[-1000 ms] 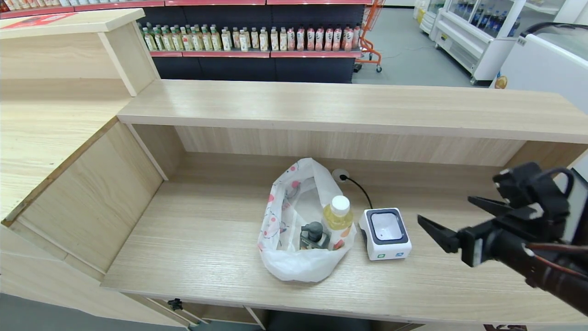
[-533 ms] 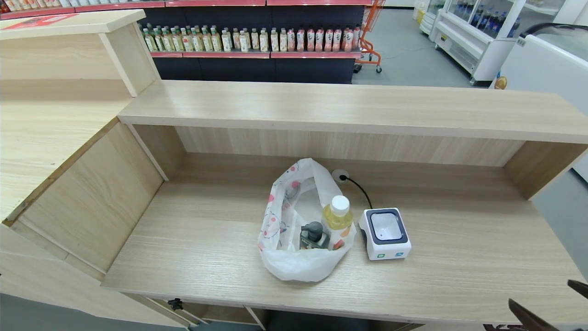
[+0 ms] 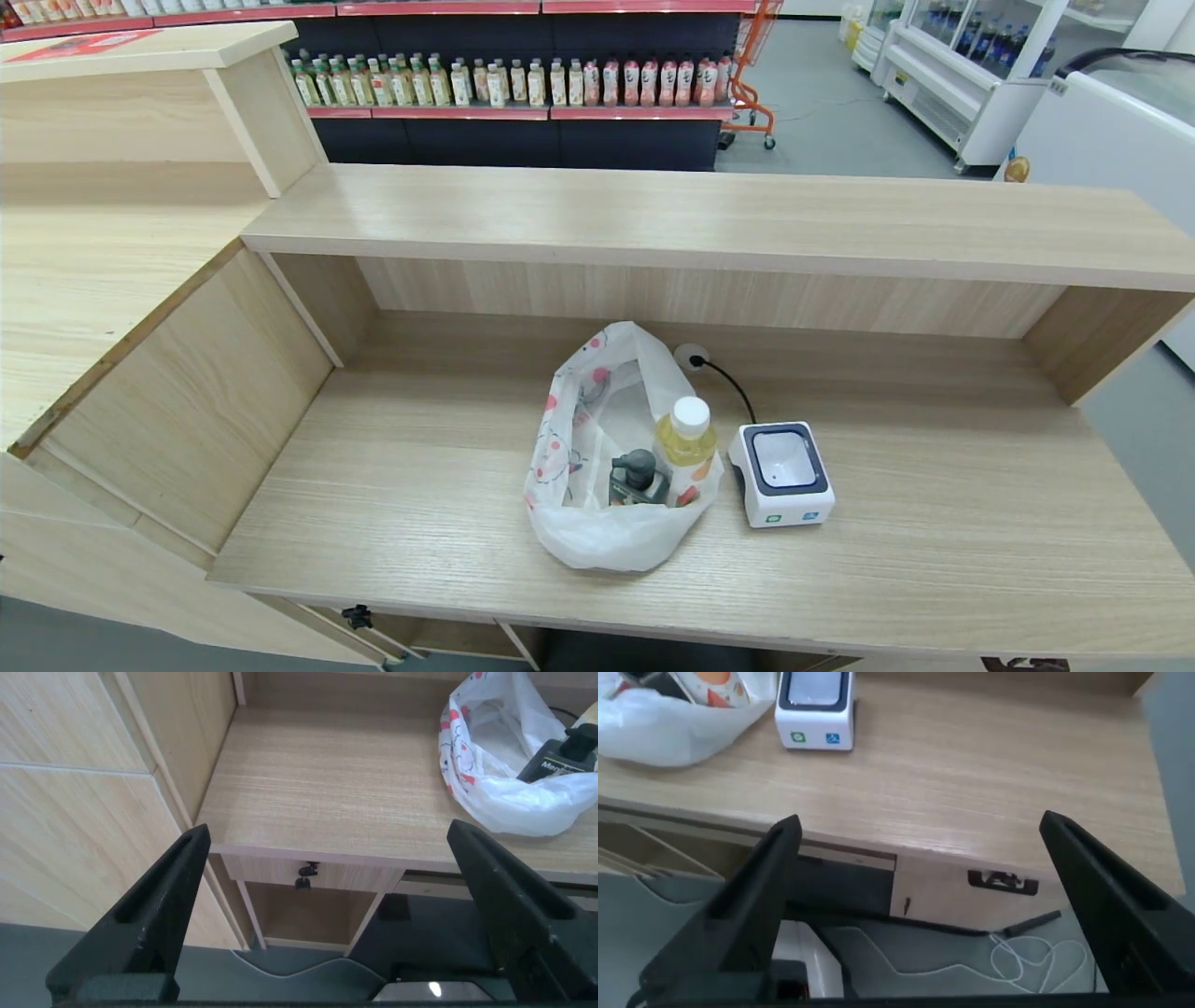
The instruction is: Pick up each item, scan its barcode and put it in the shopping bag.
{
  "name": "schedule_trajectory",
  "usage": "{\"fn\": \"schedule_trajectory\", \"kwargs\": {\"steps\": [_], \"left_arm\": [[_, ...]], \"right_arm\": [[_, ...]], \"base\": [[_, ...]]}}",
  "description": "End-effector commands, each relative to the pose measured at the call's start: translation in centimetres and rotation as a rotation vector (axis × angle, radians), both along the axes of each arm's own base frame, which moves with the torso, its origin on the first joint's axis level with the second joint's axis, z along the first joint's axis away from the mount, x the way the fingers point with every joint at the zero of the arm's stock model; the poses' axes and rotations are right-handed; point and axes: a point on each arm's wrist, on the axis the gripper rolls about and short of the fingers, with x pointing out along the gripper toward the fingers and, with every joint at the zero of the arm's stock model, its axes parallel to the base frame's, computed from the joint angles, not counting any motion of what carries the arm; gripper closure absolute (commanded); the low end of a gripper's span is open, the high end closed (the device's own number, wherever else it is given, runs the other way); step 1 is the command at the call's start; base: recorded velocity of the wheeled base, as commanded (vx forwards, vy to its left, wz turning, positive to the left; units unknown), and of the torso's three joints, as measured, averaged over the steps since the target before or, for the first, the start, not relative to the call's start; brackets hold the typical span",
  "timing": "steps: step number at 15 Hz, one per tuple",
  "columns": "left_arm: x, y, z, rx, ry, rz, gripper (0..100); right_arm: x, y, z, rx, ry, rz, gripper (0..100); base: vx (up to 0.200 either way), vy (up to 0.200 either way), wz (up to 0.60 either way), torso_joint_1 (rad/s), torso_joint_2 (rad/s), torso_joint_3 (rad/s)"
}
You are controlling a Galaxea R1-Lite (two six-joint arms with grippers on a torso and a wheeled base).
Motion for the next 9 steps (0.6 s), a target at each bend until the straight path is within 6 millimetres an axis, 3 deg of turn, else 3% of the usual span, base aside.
{"fn": "schedule_trajectory", "kwargs": {"steps": [1,8,9], "left_arm": [[0.0,0.0,0.0,0.0,-0.001,0.0,0],[0.0,0.0,0.0,-0.002,-0.001,-0.001,0],[0.0,0.0,0.0,0.001,-0.001,-0.001,0]], "right_arm": [[-0.64,0.01,-0.2,0.002,-0.079,-0.004,0],[-0.62,0.0,-0.31,0.077,-0.074,-0.008,0],[-0.6,0.0,-0.36,0.076,-0.073,-0.008,0]], "base": [[0.0,0.0,0.0,0.0,0.0,0.0],[0.0,0.0,0.0,0.0,0.0,0.0],[0.0,-0.2,0.0,0.002,0.01,0.002]]}}
